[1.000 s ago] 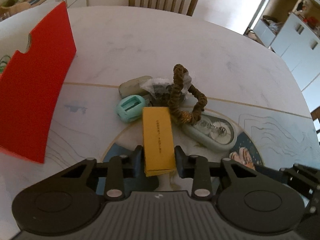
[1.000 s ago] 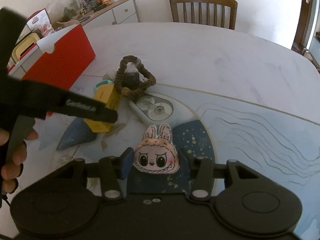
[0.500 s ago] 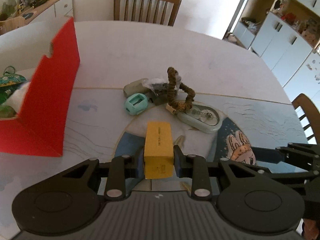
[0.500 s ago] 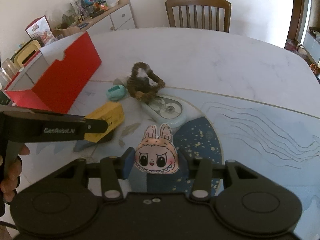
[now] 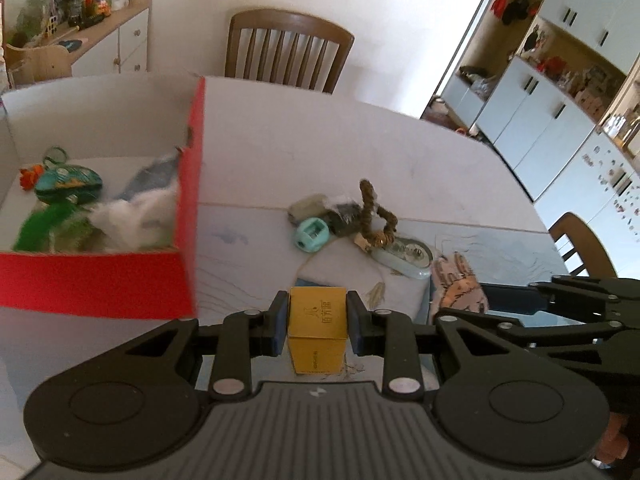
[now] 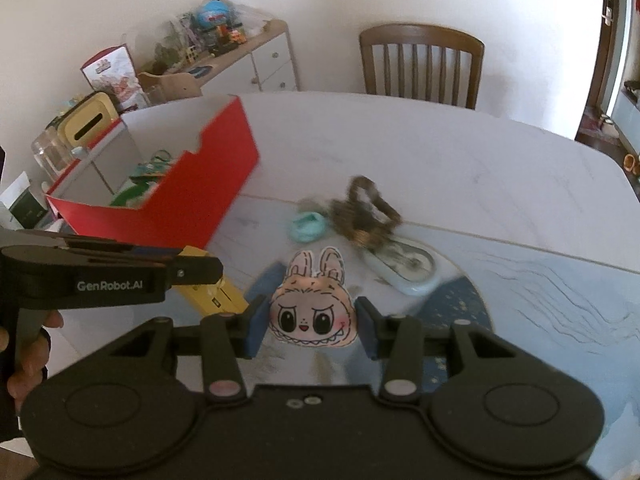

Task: Organize objects
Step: 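Carry the bunny plush and yellow box over the red box with both tools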

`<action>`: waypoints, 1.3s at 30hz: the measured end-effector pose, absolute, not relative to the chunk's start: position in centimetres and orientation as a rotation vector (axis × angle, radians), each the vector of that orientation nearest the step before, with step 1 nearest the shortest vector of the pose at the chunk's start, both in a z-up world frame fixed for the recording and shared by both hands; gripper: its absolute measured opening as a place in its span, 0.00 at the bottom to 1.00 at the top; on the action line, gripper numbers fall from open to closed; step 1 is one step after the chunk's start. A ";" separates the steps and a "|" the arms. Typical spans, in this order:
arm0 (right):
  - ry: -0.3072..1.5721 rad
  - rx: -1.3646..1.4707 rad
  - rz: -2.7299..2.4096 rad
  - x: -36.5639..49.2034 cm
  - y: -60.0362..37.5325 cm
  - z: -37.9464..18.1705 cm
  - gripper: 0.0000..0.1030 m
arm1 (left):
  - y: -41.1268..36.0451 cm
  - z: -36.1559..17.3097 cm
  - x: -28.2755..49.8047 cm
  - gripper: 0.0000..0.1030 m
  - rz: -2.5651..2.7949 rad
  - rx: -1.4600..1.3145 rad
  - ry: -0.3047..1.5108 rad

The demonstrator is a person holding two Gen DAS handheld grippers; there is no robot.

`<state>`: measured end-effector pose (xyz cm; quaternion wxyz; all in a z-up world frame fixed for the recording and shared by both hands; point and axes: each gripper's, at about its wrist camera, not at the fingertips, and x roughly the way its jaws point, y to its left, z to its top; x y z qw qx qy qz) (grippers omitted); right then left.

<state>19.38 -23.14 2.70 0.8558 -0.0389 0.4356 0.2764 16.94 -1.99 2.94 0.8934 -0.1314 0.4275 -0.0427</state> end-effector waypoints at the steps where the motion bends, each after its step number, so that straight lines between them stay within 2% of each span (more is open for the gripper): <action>1: 0.912 -0.082 0.584 19.3 -22.6 3.0 0.44 | -1.5 3.4 16.8 0.28 -0.094 -0.274 0.879; 12: 0.845 -0.100 0.616 19.2 -15.3 6.3 0.44 | 5.0 9.3 16.4 0.28 -0.112 -0.270 0.756; 20: 0.809 -0.121 0.652 20.3 -8.9 7.8 0.44 | 11.4 11.3 16.9 0.28 -0.040 -0.263 0.693; 30: 0.865 -0.159 0.700 22.2 -1.0 5.8 0.44 | 18.6 8.7 17.7 0.28 0.095 -0.263 0.738; 39: 0.932 -0.206 0.687 22.9 3.0 2.9 0.44 | 21.4 5.6 18.1 0.28 0.166 -0.195 0.796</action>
